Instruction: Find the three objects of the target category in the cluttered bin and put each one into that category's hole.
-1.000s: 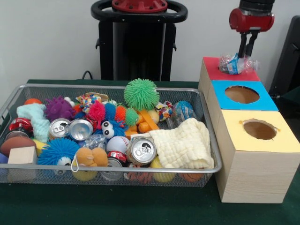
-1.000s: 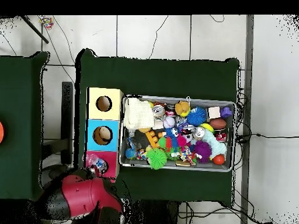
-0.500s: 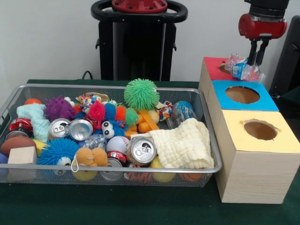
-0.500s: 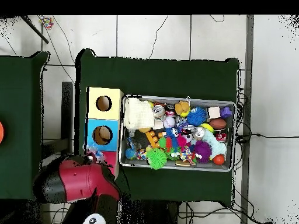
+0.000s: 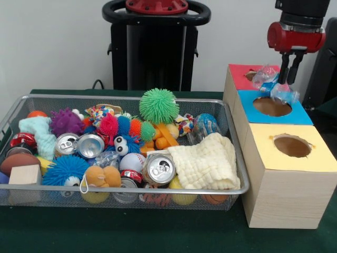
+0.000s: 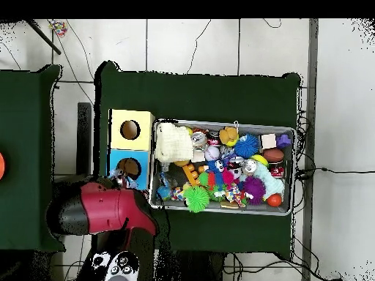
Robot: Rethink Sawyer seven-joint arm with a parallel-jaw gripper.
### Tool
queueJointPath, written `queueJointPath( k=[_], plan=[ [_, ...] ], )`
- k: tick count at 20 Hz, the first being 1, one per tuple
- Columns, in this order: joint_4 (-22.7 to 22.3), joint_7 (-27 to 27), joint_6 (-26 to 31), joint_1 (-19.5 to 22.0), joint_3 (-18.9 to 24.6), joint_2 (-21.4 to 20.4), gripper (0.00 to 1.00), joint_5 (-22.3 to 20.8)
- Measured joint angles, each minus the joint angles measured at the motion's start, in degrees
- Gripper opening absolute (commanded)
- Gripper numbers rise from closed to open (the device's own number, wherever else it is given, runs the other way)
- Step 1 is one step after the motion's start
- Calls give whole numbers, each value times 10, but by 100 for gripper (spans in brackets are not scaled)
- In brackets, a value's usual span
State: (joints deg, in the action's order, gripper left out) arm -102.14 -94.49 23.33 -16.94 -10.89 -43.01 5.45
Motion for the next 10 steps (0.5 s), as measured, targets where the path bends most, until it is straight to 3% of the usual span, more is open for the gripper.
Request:
queueJointPath(
  k=[10],
  plan=[
    [30, 0, 2, 35, 0, 22, 0, 0]
  ],
)
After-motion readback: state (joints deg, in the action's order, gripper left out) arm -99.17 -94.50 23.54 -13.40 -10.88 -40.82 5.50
